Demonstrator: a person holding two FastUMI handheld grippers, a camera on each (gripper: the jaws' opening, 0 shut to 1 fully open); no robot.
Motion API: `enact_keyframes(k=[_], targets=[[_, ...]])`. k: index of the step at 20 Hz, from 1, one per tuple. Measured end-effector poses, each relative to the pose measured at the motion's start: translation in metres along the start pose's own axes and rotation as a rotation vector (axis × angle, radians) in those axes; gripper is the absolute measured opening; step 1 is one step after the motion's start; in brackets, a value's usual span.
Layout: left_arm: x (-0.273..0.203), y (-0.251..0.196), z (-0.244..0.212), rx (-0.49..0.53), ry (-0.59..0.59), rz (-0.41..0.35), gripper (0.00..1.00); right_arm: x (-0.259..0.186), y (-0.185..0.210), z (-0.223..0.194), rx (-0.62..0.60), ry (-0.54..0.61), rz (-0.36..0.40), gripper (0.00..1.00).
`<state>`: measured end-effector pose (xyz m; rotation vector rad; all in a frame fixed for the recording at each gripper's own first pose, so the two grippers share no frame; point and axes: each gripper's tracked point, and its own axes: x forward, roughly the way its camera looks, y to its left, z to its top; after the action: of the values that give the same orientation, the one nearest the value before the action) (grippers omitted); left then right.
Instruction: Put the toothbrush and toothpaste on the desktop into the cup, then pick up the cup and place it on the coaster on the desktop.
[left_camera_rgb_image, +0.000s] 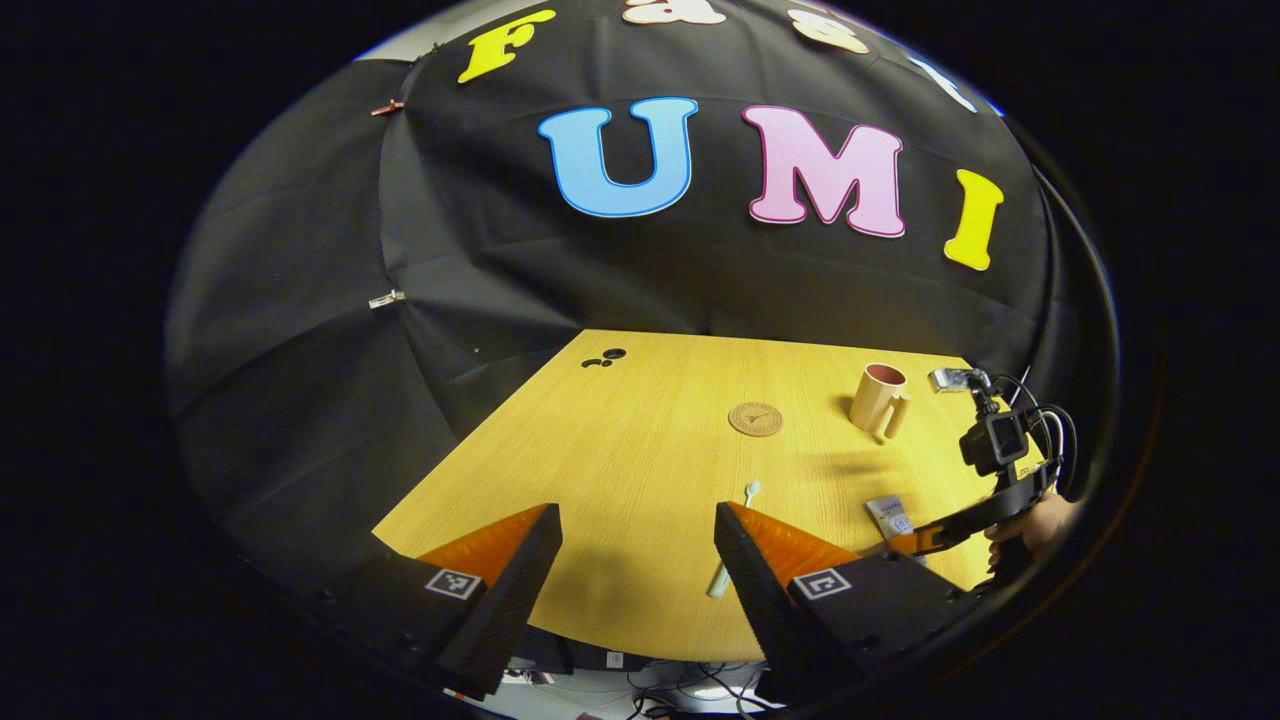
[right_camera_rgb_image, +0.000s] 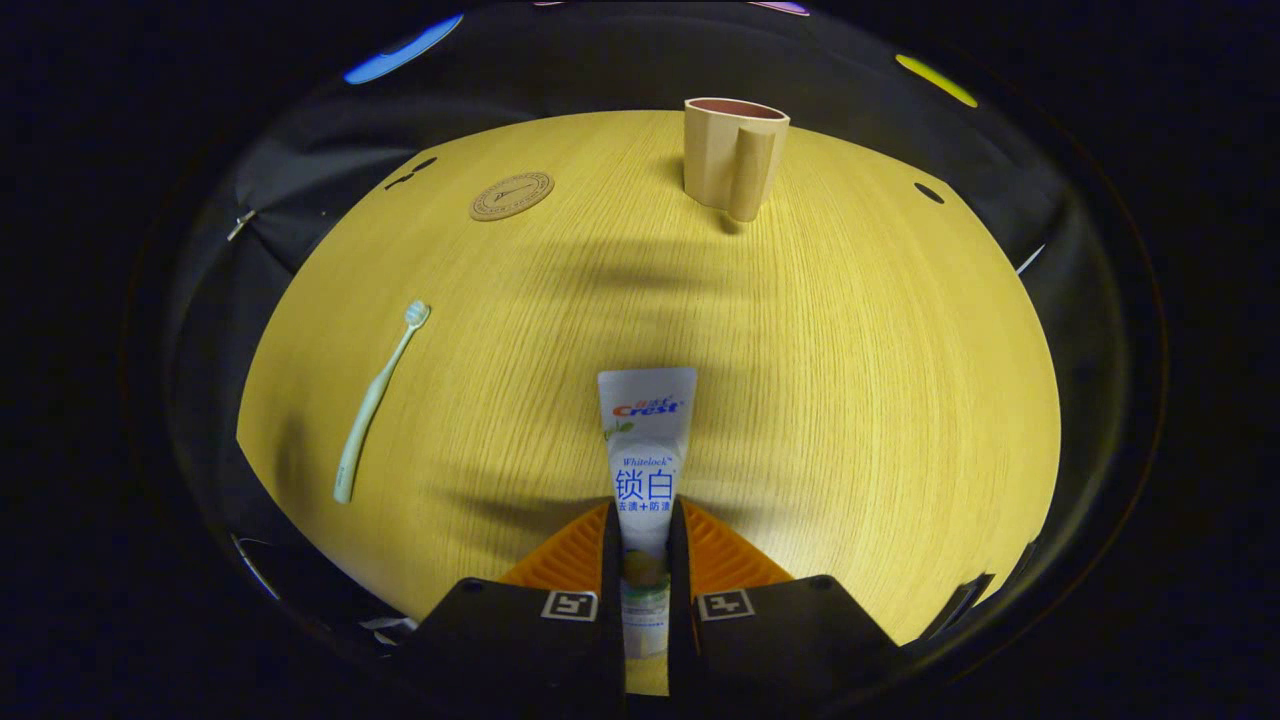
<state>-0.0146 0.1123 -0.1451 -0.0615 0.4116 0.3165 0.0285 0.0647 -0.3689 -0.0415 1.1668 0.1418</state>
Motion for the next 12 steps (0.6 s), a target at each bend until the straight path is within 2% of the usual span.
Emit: enact_keyframes(k=[2, 5, 8, 12], targets=[[0.004, -0.003, -0.002, -0.005, 0.008, -0.007, 0.97, -0.002, -0.001, 0.0, 0.02, -0.003, 0.019, 0.21], [0.014, -0.016, -0.009, -0.01, 0.029, -0.06, 0.97, -0.004, -0.004, -0.001, -0.013, -0.013, 0.02, 0.2], [0.037, -0.034, -0.026, -0.003, 0.089, -0.152, 0.98, -0.02, -0.008, 0.002, 0.01, -0.032, 0.053, 0.2], [0.076, -0.053, -0.051, -0.013, 0.204, -0.215, 0.98, -0.042, -0.022, 0.013, 0.035, -0.076, 0.069, 0.2]])
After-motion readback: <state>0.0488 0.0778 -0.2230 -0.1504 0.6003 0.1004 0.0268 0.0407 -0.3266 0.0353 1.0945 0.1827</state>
